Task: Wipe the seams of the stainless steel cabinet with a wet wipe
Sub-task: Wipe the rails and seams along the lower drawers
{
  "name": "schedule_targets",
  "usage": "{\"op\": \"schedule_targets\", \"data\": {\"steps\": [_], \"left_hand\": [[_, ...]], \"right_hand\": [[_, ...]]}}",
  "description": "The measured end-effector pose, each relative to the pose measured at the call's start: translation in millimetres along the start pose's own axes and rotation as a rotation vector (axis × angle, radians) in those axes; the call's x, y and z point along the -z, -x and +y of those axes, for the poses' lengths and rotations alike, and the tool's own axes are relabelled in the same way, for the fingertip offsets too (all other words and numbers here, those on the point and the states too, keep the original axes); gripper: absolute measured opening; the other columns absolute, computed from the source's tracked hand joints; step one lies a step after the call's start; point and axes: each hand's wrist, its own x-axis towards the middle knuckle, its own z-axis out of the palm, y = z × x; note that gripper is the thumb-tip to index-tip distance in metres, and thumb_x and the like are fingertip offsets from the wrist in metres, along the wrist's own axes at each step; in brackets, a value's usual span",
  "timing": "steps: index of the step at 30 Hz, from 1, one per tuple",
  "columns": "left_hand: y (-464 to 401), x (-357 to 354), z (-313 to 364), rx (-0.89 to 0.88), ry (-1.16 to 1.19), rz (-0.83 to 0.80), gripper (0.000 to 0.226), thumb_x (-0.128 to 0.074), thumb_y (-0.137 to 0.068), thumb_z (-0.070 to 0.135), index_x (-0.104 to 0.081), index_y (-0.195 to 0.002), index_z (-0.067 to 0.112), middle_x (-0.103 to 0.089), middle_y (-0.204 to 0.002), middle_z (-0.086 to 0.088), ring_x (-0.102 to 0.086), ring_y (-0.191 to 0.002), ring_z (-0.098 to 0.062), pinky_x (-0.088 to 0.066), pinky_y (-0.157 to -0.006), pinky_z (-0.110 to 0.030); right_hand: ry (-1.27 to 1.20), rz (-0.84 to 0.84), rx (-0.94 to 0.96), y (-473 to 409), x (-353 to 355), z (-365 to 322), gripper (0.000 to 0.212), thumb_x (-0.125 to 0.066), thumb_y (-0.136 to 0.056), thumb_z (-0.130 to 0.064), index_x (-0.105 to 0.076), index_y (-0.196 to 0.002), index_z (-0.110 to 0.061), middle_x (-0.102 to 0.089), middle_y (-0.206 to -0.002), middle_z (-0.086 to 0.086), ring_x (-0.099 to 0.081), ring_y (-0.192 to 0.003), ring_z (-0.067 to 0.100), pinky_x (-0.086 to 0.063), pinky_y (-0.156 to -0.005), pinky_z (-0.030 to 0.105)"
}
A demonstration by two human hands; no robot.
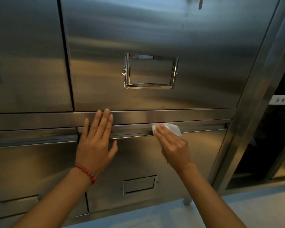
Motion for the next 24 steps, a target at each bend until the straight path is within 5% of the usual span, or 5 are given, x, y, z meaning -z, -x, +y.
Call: {"op": "schedule_targets", "data": {"steps": [4,9,13,17,24], "left_hand": [[-0.9,9.6,-0.9,0.003,0.008,-0.064,0.068,-0.039,-0.081,0.034,-0.036,-0.14,0.0,-0.028,-0.15,-0.015,-0.023,-0.139,-0.028,-0.023,-0.11,-0.05],[-1.2,19.1,1.6,-0.005,-0.019,-0.11,0.078,-0.074,-0.07,0.024,-0.042,-0.137,-0.002,-0.033,-0.147,-0.018,-0.031,-0.135,-0.035,-0.032,-0.105,-0.056],[-2.0,24.3,4.2,0.002,-0.003,-0.144,0.084,-0.078,-0.065,0.025,-0.042,-0.136,-0.002,-0.033,-0.147,-0.019,-0.033,-0.134,-0.037,-0.031,-0.103,-0.059],[-1.5,26.2,1.1,-0.007,0.015,-0.177,0.088,-0.079,-0.063,0.028,-0.041,-0.137,-0.001,-0.032,-0.147,-0.018,-0.032,-0.135,-0.036,-0.031,-0.104,-0.059],[-1.8,31.4,-2.7,-0.028,0.03,-0.24,0.092,-0.079,-0.062,0.031,-0.039,-0.139,0.0,-0.032,-0.148,-0.017,-0.031,-0.136,-0.034,-0.03,-0.105,-0.057]], "right_hand": [[0.022,0.011,0.069,-2.7,-1.0,-11.8,0.031,-0.049,-0.084,0.009,-0.076,-0.093,-0.004,-0.072,-0.1,0.012,-0.069,-0.095,0.023,-0.059,-0.069,0.033],[0.015,-0.006,0.062,-7.4,0.3,-25.5,0.035,-0.079,-0.063,0.008,-0.075,-0.095,-0.005,-0.071,-0.103,0.011,-0.068,-0.097,0.023,-0.057,-0.072,0.033],[-0.001,0.037,0.081,-12.7,-0.9,-32.9,0.024,-0.057,-0.085,0.005,-0.074,-0.099,-0.005,-0.07,-0.107,0.012,-0.067,-0.101,0.024,-0.057,-0.08,0.034],[0.011,0.052,0.109,-15.2,-4.7,-39.2,0.021,-0.059,-0.086,0.001,-0.074,-0.1,-0.004,-0.069,-0.108,0.014,-0.066,-0.103,0.025,-0.05,-0.089,0.033],[-0.018,0.054,0.129,-18.9,-7.4,-50.9,0.019,-0.063,-0.084,0.0,-0.074,-0.098,-0.003,-0.069,-0.107,0.015,-0.066,-0.102,0.025,-0.058,-0.079,0.037]]}}
